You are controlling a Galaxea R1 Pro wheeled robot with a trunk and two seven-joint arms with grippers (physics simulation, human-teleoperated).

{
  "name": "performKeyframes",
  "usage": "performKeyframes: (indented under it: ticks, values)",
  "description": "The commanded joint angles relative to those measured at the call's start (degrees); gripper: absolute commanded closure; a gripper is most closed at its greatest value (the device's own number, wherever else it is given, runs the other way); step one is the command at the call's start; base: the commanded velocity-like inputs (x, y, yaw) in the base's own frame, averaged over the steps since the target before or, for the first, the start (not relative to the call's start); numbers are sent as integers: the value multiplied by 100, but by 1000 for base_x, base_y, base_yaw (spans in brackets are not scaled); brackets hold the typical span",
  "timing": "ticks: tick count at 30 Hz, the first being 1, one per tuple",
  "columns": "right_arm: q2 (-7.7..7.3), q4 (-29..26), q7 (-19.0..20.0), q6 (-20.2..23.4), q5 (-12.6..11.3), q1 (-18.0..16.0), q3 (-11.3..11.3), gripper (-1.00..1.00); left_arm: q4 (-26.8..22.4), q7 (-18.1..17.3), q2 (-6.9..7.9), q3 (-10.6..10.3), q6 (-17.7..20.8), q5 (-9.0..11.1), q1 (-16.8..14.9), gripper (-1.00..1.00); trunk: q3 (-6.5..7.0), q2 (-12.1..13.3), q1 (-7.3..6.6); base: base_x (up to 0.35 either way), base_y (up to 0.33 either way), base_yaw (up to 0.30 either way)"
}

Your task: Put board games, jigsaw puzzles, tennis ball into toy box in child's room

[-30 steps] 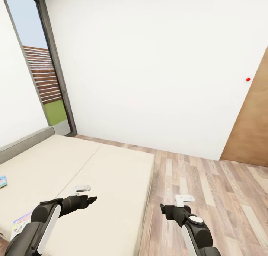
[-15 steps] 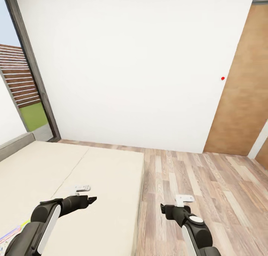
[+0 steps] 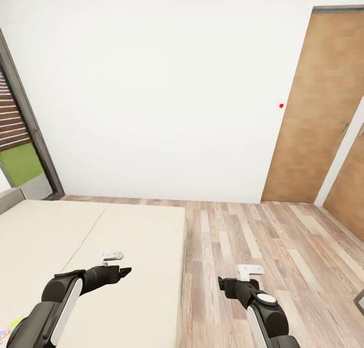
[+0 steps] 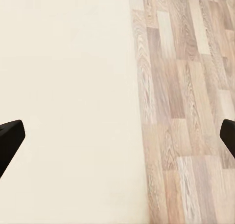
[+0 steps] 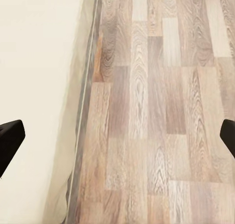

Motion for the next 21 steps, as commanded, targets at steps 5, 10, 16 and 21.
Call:
performKeyframes:
  ticks: [5,10,16,21]
  values:
    - [-2,-7,-36,0,-7,-4,15,-100,-2,5,1,6,36,44,-5,-100,-14,-14,4,0,67,-17]
    - [-2,-7,-36,-9,-7,-1,17,-100,-2,5,1,6,40,44,-5,-100,-14,-14,4,0,101,-3]
    - [-2,-7,-36,-10,-8,-2,19,-100,-5,5,1,6,40,44,-5,-100,-14,-14,4,0,139,-1]
    - [0,-7,-35,-10,-14,-4,19,-100,-4,5,1,6,41,44,-5,-100,-14,-14,4,0,103,-69]
